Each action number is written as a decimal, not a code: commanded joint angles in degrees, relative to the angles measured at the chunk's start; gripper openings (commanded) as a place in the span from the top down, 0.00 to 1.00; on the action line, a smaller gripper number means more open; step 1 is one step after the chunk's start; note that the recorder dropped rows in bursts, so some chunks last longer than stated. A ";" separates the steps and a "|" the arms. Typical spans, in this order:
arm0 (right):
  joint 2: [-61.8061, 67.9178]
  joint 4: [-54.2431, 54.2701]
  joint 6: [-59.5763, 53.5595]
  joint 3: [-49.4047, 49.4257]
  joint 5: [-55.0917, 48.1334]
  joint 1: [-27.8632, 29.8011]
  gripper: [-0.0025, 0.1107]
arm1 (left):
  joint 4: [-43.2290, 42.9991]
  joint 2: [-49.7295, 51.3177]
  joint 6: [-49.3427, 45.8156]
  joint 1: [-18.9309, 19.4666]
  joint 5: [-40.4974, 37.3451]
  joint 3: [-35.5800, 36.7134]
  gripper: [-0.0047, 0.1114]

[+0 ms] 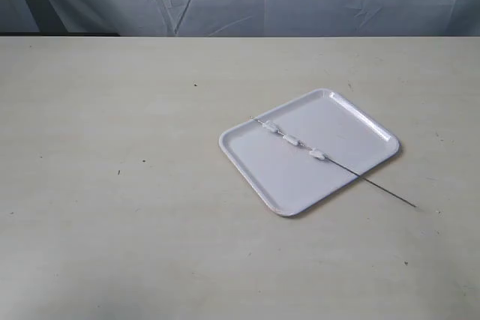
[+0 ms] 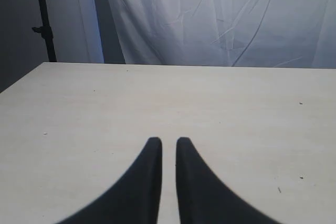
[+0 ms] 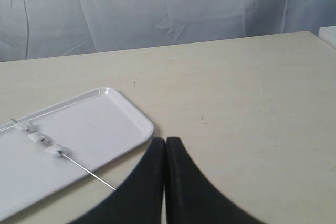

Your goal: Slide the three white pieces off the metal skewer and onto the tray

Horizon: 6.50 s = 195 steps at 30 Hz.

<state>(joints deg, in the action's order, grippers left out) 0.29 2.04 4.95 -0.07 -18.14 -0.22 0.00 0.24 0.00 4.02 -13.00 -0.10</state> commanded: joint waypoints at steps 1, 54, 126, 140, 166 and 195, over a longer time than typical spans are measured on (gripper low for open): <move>-0.29 -0.08 -0.19 0.07 0.77 0.22 0.98 | 0.00 -0.24 0.00 -0.20 0.63 0.10 0.86; -0.29 13.65 8.52 0.07 40.60 0.23 0.98 | 2.29 -0.24 39.72 -0.20 35.06 -0.02 0.86; 100.70 10.27 -50.79 -53.73 -25.09 -11.21 0.62 | -84.96 99.06 111.97 -16.95 66.66 -46.26 0.49; 104.20 10.05 -51.64 -53.73 -23.28 -11.21 0.62 | -84.96 99.06 111.97 -16.95 65.79 -46.26 0.49; 108.58 9.68 -53.01 -52.13 -19.60 -11.21 0.79 | -85.40 99.06 111.86 -16.95 65.79 -46.26 0.49; 95.11 24.37 -51.30 -51.38 -30.10 -11.09 0.98 | -77.58 99.06 111.98 -19.07 65.02 -46.26 0.49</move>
<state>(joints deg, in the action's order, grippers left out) 98.07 25.33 -47.39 -52.21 -45.82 -11.47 -80.22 99.14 111.79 -13.65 52.41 -46.14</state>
